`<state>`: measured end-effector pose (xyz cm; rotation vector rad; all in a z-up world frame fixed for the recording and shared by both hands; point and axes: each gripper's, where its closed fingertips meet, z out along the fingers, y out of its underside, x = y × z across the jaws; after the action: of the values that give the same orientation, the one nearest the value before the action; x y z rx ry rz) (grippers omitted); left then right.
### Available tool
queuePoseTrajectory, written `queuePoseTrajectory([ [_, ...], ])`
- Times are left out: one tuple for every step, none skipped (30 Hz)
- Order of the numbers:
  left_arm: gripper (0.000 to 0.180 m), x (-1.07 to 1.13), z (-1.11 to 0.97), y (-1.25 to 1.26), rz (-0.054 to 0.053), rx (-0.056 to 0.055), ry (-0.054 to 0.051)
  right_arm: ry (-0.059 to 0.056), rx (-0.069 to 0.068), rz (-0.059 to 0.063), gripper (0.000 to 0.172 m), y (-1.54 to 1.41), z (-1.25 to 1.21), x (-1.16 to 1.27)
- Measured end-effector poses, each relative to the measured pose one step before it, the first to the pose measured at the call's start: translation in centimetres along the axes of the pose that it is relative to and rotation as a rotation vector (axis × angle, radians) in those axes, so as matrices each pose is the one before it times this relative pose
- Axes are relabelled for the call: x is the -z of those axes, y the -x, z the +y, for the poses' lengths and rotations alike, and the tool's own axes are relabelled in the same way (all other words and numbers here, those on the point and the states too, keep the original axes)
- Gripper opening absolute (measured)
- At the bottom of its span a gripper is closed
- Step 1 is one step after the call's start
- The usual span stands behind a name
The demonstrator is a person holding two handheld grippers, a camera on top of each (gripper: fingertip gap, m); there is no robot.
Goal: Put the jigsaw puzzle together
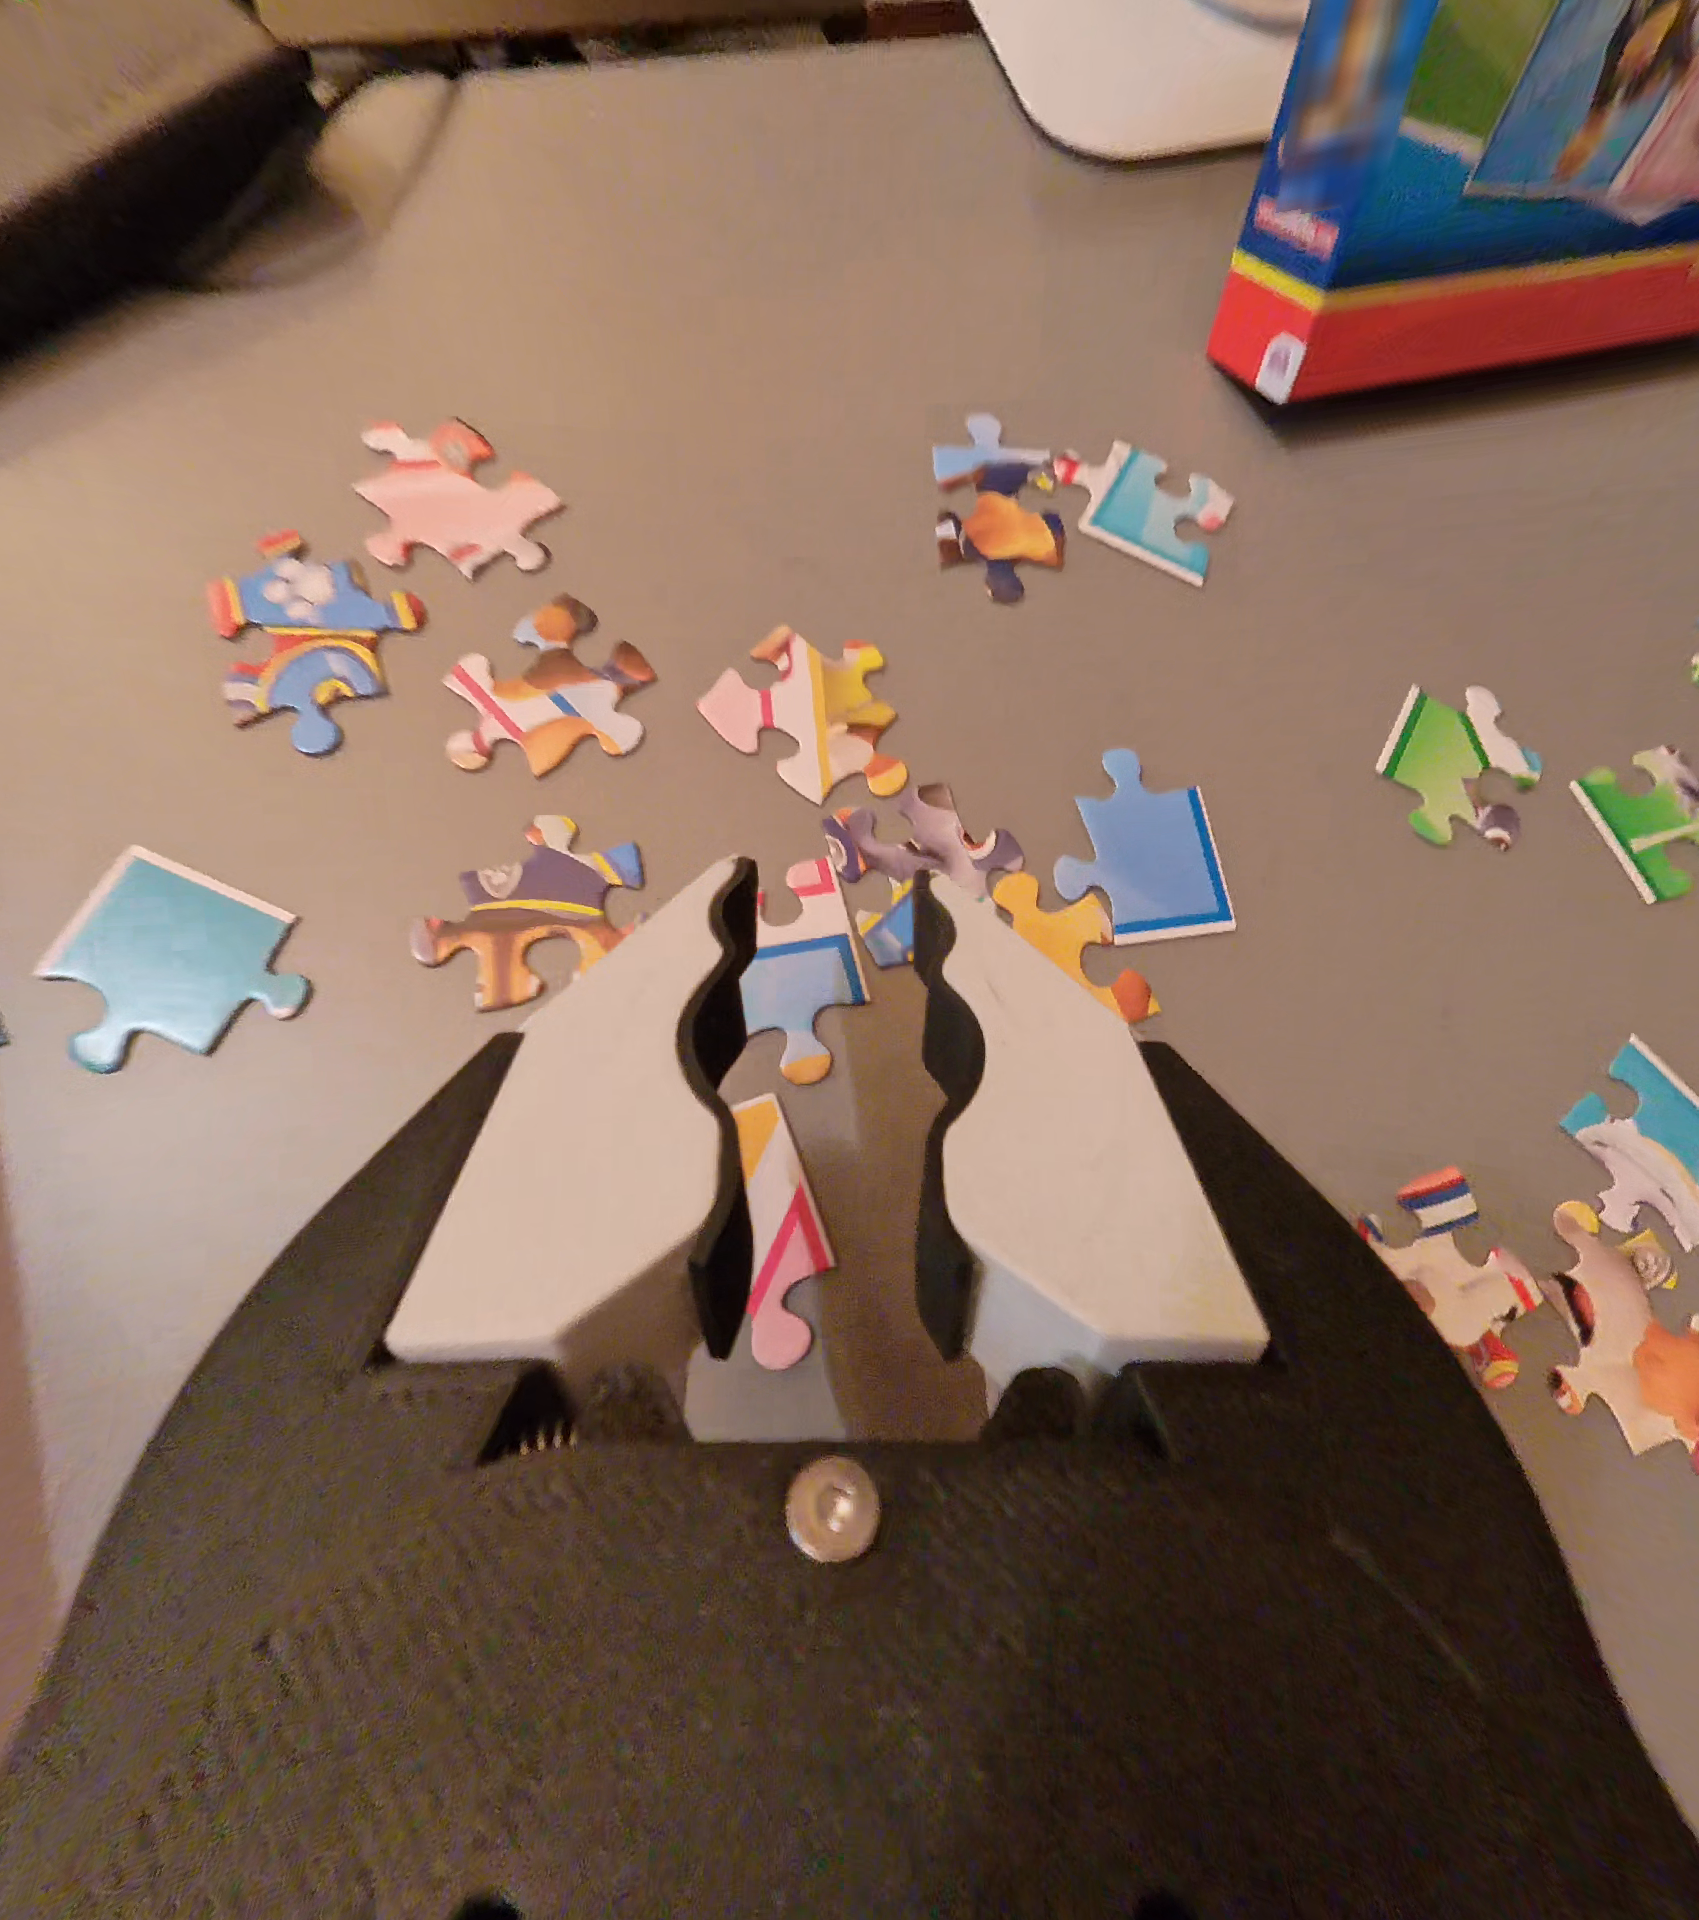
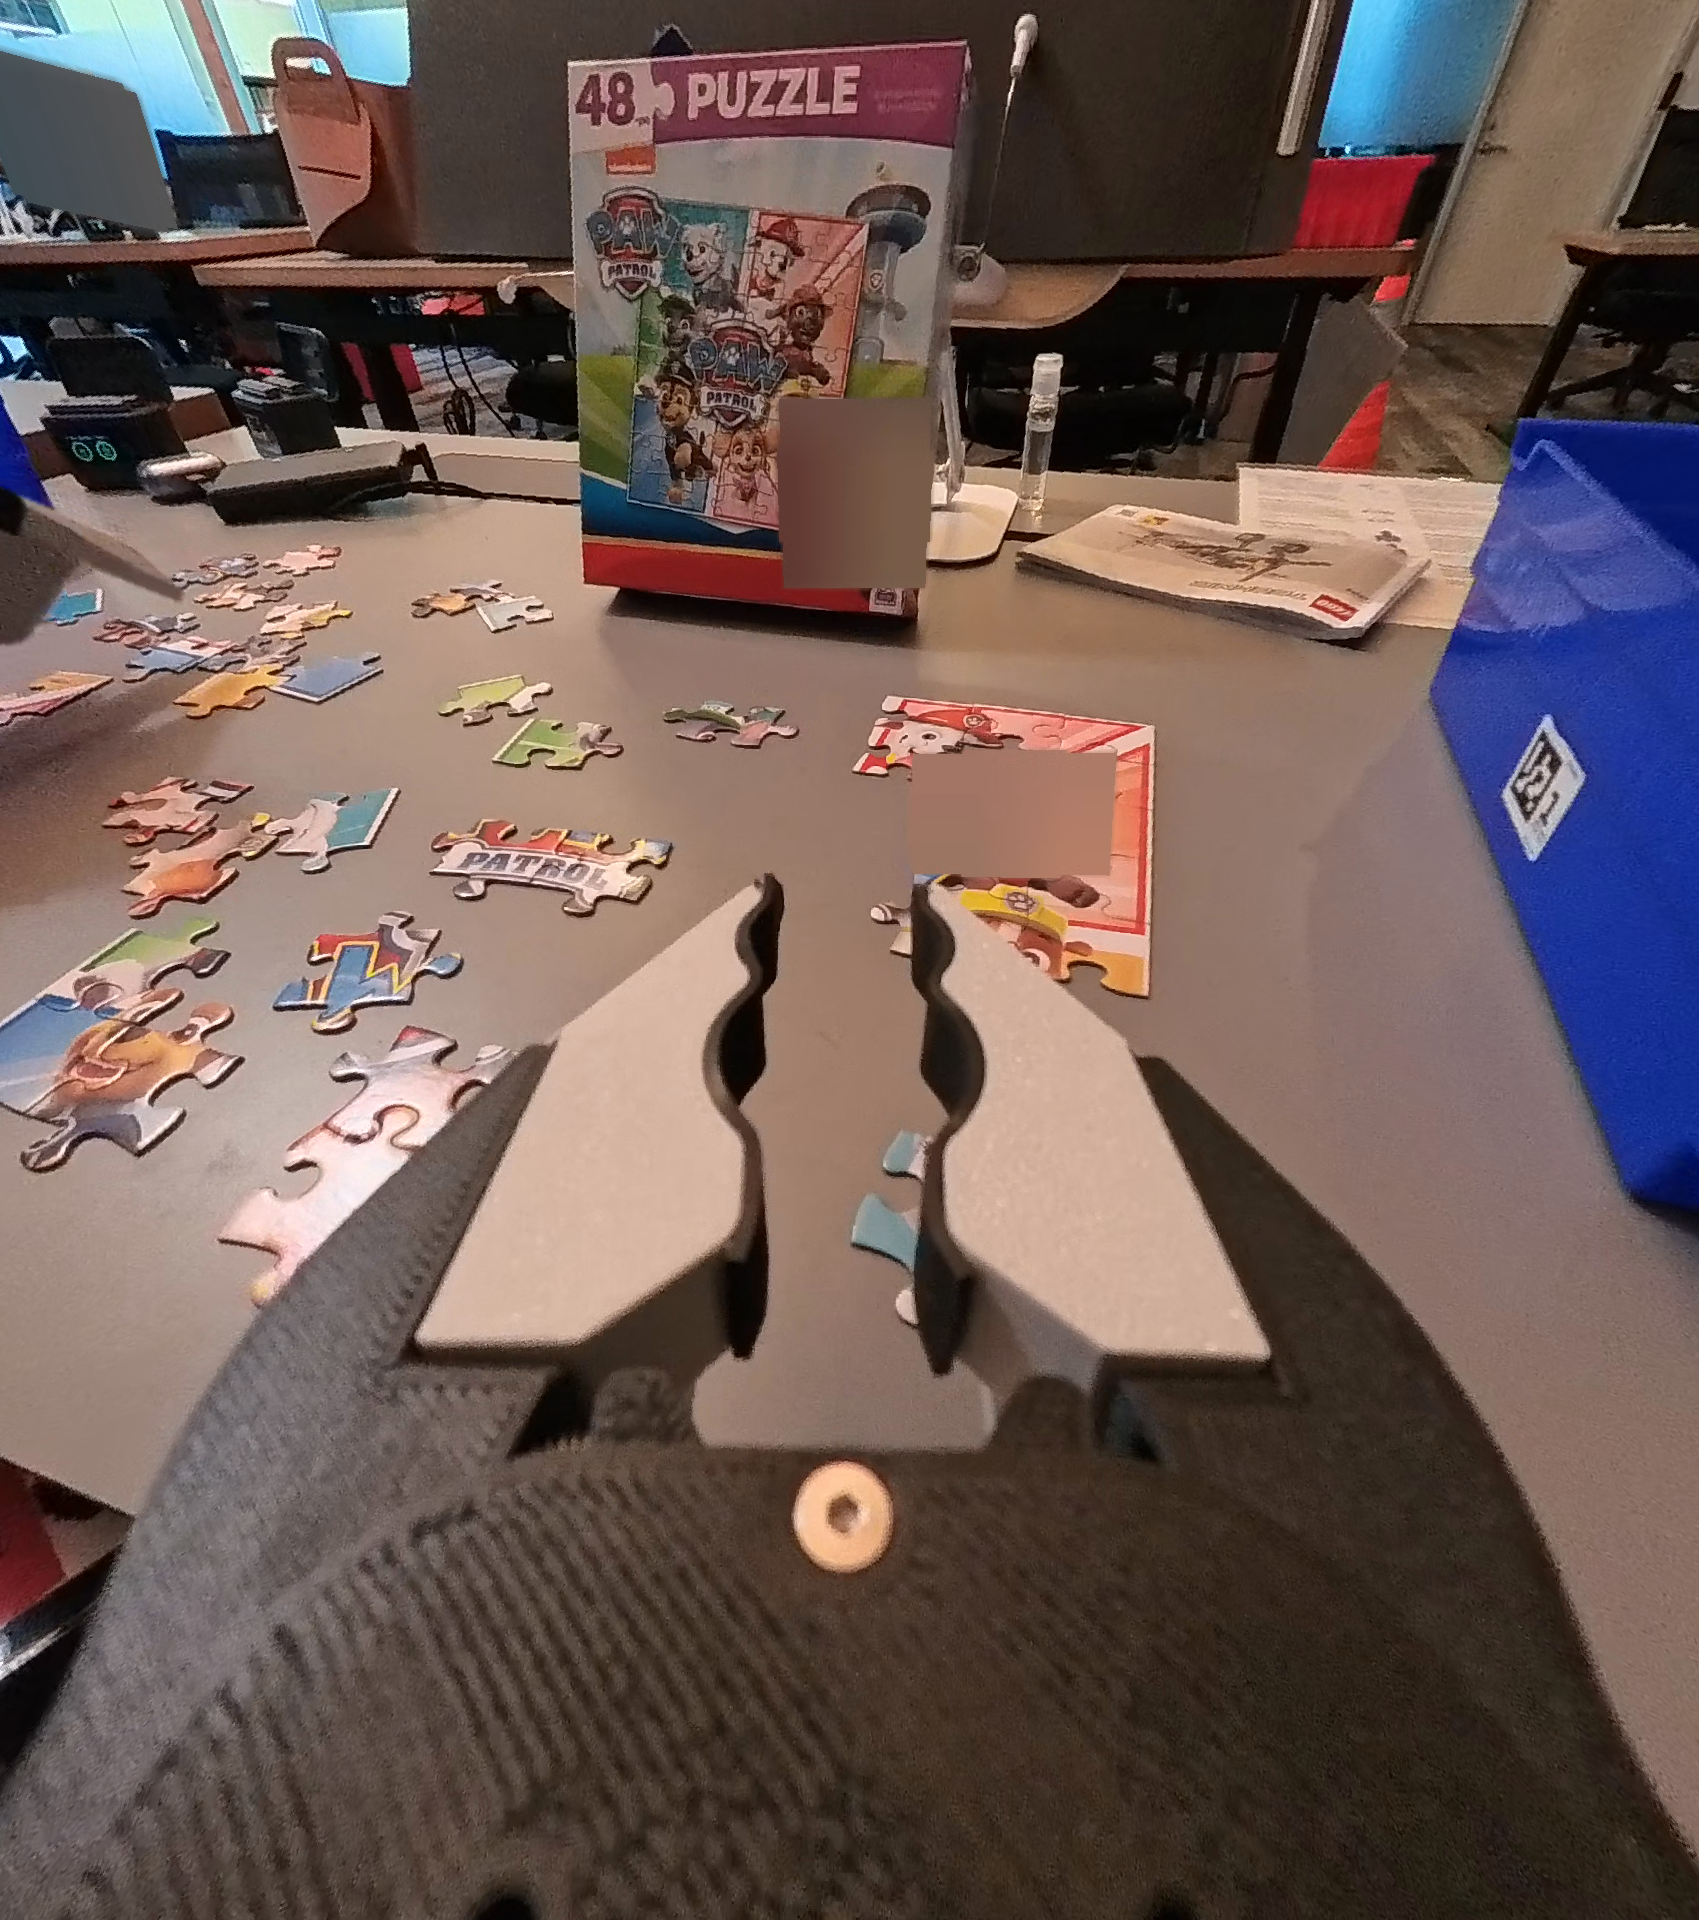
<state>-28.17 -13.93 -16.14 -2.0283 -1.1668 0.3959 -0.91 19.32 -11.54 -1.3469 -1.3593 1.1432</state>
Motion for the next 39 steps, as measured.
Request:
queuePoseTrajectory([
  [0.027, -0.34, 0.297, -0.192, 0.0059, -0.0053, 0.0151, -0.0003, 0.001, -0.0002, 0.023, 0.005, -0.004, -0.003],
  [0.026, -0.294, 0.224, -0.171, 0.0036, -0.0058, 0.0108, -0.0005, 0.0006, -0.0005, 0.023, 0.012, -0.005, 0.006],
  [0.025, -0.27, 0.186, -0.146, 0.0027, -0.005, 0.0088, -0.0005, -0.0001, 0.0, 0.023, 0.0, -0.005, 0.006],
  [0.024, -0.266, 0.14, -0.169, 0.0041, -0.0043, 0.0061, -0.0004, -0.0006, 0.0004, 0.023, -0.012, -0.006, -0.003],
  [0.023, -0.267, 0.104, -0.191, 0.0063, -0.0034, 0.0038, -0.0004, -0.0009, 0.0, 0.023, -0.004, -0.004, 0.007],
  [0.023, -0.29, 0.141, -0.205, 0.0079, -0.0017, 0.0047, -0.0002, -0.0016, -0.0006, 0.023, -0.011, -0.003, -0.001],
  [0.023, -0.3, 0.178, -0.198, 0.0079, -0.0017, 0.0076, 0.0, -0.0023, -0.0004, 0.022, -0.018, 0.0, 0.001],
  [0.023, -0.262, 0.178, -0.142, 0.0036, -0.0035, 0.008, 0.0002, -0.0029, -0.0005, 0.022, -0.024, 0.001, -0.007],
  [0.023, -0.218, 0.136, -0.07, -0.0028, -0.0066, 0.0073, -0.0001, -0.003, -0.0013, 0.022, -0.02, -0.002, 0.001],
  [0.024, -0.141, 0.078, -0.053, -0.0064, -0.0133, 0.0051, -0.0009, -0.0028, -0.0013, 0.022, -0.012, -0.012, 0.005],
  [0.024, -0.082, 0.032, 0.024, -0.0129, -0.0152, 0.0026, -0.0016, -0.0023, -0.0011, 0.022, -0.007, -0.018, 0.019],
  [0.025, -0.069, 0.005, 0.06, -0.0145, -0.0109, 0.0005, -0.0019, -0.002, -0.0014, 0.022, -0.005, -0.032, 0.019],
  [0.024, -0.035, -0.096, -0.033, -0.0056, -0.0049, -0.0059, -0.0015, -0.0018, -0.0018, 0.022, -0.001, -0.017, 0.02],
  [0.024, -0.041, -0.001, -0.041, -0.0016, -0.0014, -0.0008, -0.0012, -0.0014, -0.0018, 0.022, 0.006, -0.015, 0.012],
  [0.024, -0.031, -0.024, -0.024, 0.0008, 0.0031, -0.003, -0.001, -0.0012, -0.0016, 0.022, 0.011, -0.011, 0.013],
  [0.024, -0.017, 0.007, -0.009, 0.0027, 0.0057, -0.0021, -0.0008, -0.0012, -0.0015, 0.022, 0.0, -0.009, 0.015],
  [0.025, -0.014, 0.028, 0.007, 0.0037, 0.0066, -0.001, -0.0009, -0.0012, -0.0015, 0.022, -0.001, -0.012, 0.005],
  [0.025, 0.003, 0.0, 0.002, 0.0042, 0.007, -0.0035, -0.0008, -0.0013, -0.0015, 0.022, 0.011, -0.009, 0.015],
  [0.025, 0.004, 0.001, -0.005, 0.0032, 0.0061, -0.0036, -0.0008, -0.0014, -0.0016, 0.022, 0.003, -0.01, 0.006],
  [0.024, 0.008, 0.001, -0.006, 0.0018, 0.0035, -0.0025, -0.0009, -0.0014, -0.0016, 0.022, 0.004, -0.02, 0.017],
  [0.024, 0.01, 0.016, -0.02, 0.0012, 0.0005, -0.0012, -0.001, -0.0013, -0.0015, 0.022, 0.001, -0.014, 0.004],
  [0.023, 0.006, 0.088, -0.097, 0.0051, -0.0016, 0.003, -0.0012, -0.0013, -0.0013, 0.022, -0.001, -0.013, 0.023],
  [0.02, -0.021, 0.116, -0.138, 0.0086, 0.001, 0.0054, -0.001, -0.0014, -0.001, 0.022, -0.006, -0.013, 0.005],
  [0.02, 0.0, -0.006, -0.022, 0.0015, 0.004, -0.0024, -0.0006, -0.0013, -0.0008, 0.022, 0.001, -0.006, 0.017],
  [0.02, 0.006, 0.012, -0.009, 0.0008, 0.0023, -0.0009, -0.0003, -0.0008, -0.0005, 0.022, -0.006, -0.005, -0.001],
  [0.02, 0.017, 0.018, -0.026, 0.0019, 0.0013, 0.0003, 0.0, -0.0005, -0.0002, 0.022, -0.003, 0.0, 0.001],
  [0.02, 0.016, 0.016, -0.029, 0.002, 0.0016, 0.0001, 0.0003, 0.0001, -0.0002, 0.022, 0.003, 0.004, 0.002],
  [0.019, 0.008, 0.003, -0.007, 0.0015, 0.0022, -0.0002, 0.0005, 0.0007, 0.0, 0.022, 0.005, 0.006, -0.007],
  [0.019, 0.019, 0.006, -0.025, 0.0018, 0.002, 0.0004, 0.0006, 0.0012, 0.0003, 0.022, 0.006, 0.008, -0.007],
  [0.019, 0.013, 0.02, -0.028, 0.0022, 0.0008, 0.0012, 0.0006, 0.0016, 0.0006, 0.022, 0.01, 0.009, 0.003],
  [0.019, 0.02, 0.013, -0.03, 0.0022, 0.0008, 0.0011, 0.0008, 0.0018, 0.0006, 0.022, 0.008, 0.009, -0.015],
  [0.019, 0.013, 0.019, -0.031, 0.003, 0.0016, 0.0013, 0.0011, 0.0018, 0.0007, 0.022, 0.006, 0.013, -0.013],
  [0.019, 0.022, 0.021, -0.065, 0.0046, 0.002, 0.0022, 0.0012, 0.0017, 0.0009, 0.022, 0.005, 0.015, -0.012],
  [0.019, 0.033, 0.03, -0.07, 0.0058, 0.0024, 0.0023, 0.0016, 0.0017, 0.0008, 0.022, 0.006, 0.02, -0.01],
  [0.019, 0.034, 0.043, -0.139, 0.0113, 0.0046, 0.0027, 0.002, 0.0017, 0.0008, 0.022, 0.004, 0.022, -0.027],
  [0.018, 0.061, 0.055, -0.24, 0.0205, 0.0076, 0.0045, 0.0021, 0.002, 0.0009, 0.022, 0.012, 0.026, -0.016],
  [0.019, 0.091, 0.112, -0.428, 0.0334, 0.0099, 0.0079, 0.0022, 0.0021, 0.0011, 0.022, 0.008, 0.035, -0.027],
  [0.019, 0.119, 0.141, -0.686, 0.0535, 0.0138, 0.0109, 0.0023, 0.0023, 0.0011, 0.022, 0.007, 0.025, -0.025],
  [0.019, 0.145, -0.034, -0.83, 0.0656, 0.0193, 0.0012, 0.0022, 0.0026, 0.0011, 0.022, 0.015, 0.025, -0.026],
])
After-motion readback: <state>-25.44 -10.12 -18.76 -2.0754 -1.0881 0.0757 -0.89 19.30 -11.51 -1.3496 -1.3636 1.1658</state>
